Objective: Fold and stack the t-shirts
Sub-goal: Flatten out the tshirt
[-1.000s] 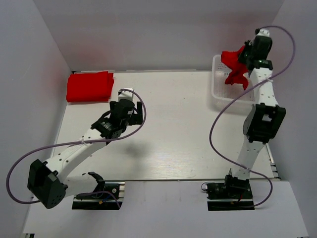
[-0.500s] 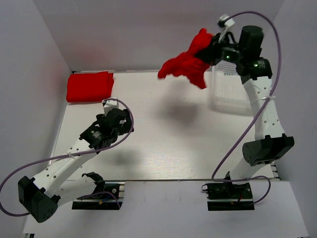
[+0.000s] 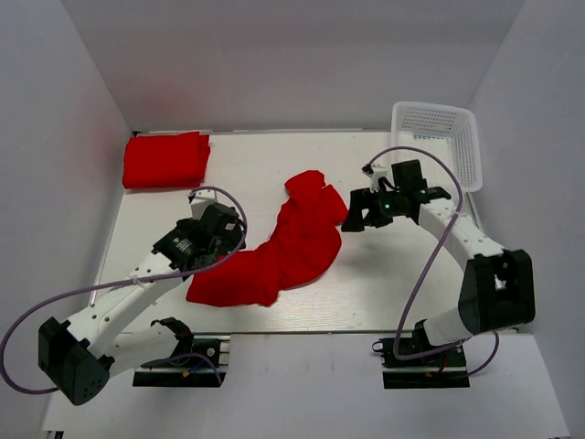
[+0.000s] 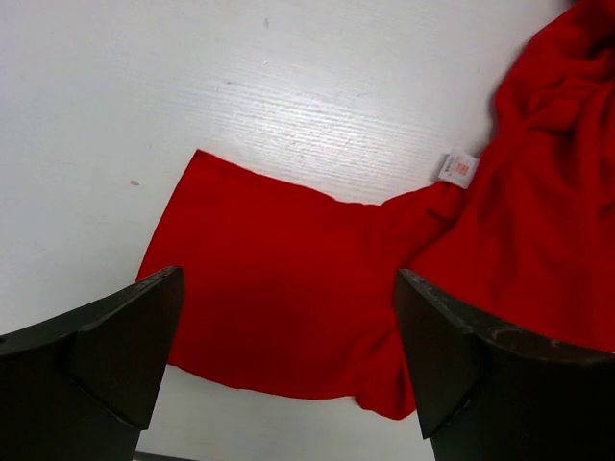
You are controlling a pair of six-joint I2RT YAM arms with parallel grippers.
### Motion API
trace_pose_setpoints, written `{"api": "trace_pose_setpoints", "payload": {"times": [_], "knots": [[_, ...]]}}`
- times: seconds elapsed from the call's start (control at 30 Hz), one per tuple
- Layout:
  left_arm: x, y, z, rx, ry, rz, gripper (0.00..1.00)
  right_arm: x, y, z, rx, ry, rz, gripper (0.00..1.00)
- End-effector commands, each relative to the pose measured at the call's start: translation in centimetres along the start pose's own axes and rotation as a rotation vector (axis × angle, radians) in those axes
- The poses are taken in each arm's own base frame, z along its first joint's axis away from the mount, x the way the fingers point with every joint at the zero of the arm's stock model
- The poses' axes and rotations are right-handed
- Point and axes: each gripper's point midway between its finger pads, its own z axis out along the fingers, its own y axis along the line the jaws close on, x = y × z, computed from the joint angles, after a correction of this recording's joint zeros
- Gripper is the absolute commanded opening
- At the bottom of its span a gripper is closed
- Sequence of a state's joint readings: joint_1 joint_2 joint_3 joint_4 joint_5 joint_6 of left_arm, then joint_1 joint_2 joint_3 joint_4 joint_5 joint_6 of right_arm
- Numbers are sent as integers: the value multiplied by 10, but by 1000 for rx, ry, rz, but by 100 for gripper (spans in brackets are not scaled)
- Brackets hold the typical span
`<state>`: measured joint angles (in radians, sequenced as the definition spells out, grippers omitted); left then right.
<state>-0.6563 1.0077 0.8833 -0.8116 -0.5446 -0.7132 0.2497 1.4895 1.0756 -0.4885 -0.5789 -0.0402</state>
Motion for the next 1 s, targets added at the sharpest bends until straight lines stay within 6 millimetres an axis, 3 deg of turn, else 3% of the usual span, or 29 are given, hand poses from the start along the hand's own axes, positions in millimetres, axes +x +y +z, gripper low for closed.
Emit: {"api": "trace_pose_setpoints", "payload": {"times": [0.0,0.13,0.27,0.3,0.33,0.47,0.6,0.63,0.7,0.73,0.77,0.87,0.97], "knots": [[7,2,12,-61,39,14,100,-46,-1,-32,148,-259,-14,90],[23,12,24,-162,107,-34,100,-43,-7,-34,190,-306,10,90],[65,23,33,-214,251,-52,100,-56,-16,-35,244,-293,-8,90],[74,18,34,-177,284,-64,100,-52,-22,-28,257,-262,3,90],[90,26,36,-184,319,-66,100,-59,-21,-27,258,-260,-25,90],[119,32,32,-171,393,-138,100,-92,-11,-20,247,-260,-124,90],[145,32,29,-148,472,-199,100,-110,-1,17,244,-175,-231,90],[152,33,32,-139,482,-212,100,-109,-6,33,246,-125,-253,90],[164,34,33,-133,508,-227,100,-128,15,45,224,-139,-319,90],[167,33,35,-130,520,-237,100,-129,14,49,240,-122,-355,90],[162,25,39,-95,502,-253,100,-126,18,74,228,-83,-373,90],[165,15,46,-46,508,-261,100,-134,10,101,275,-30,-414,90],[173,15,51,-50,527,-244,87,-144,12,125,305,-21,-466,90]]}}
